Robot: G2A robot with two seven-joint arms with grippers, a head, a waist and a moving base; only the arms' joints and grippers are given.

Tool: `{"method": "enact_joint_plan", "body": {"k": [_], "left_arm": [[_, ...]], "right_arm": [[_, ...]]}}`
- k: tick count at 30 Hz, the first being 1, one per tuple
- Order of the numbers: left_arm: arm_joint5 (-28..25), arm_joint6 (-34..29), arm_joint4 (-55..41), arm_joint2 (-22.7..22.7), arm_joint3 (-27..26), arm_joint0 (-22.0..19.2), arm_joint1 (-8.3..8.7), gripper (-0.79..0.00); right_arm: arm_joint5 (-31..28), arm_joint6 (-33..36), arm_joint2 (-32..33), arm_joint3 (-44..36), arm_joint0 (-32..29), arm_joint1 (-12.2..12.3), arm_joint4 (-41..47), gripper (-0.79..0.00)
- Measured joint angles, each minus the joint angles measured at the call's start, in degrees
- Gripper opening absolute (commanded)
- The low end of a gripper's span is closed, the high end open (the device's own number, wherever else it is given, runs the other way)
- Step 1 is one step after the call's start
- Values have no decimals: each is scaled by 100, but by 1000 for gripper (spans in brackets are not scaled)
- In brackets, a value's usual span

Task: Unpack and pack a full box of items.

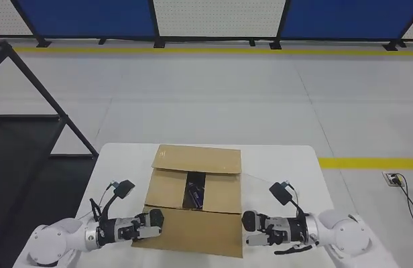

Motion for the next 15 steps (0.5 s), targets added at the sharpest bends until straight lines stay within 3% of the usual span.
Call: {"method": "enact_joint_plan", "body": {"k": [15], "left_arm": [[-104, 259, 781, 462, 413, -217, 120, 0]], "right_arm": [[-197, -243, -5, 95, 19, 81, 442, 0]]}}
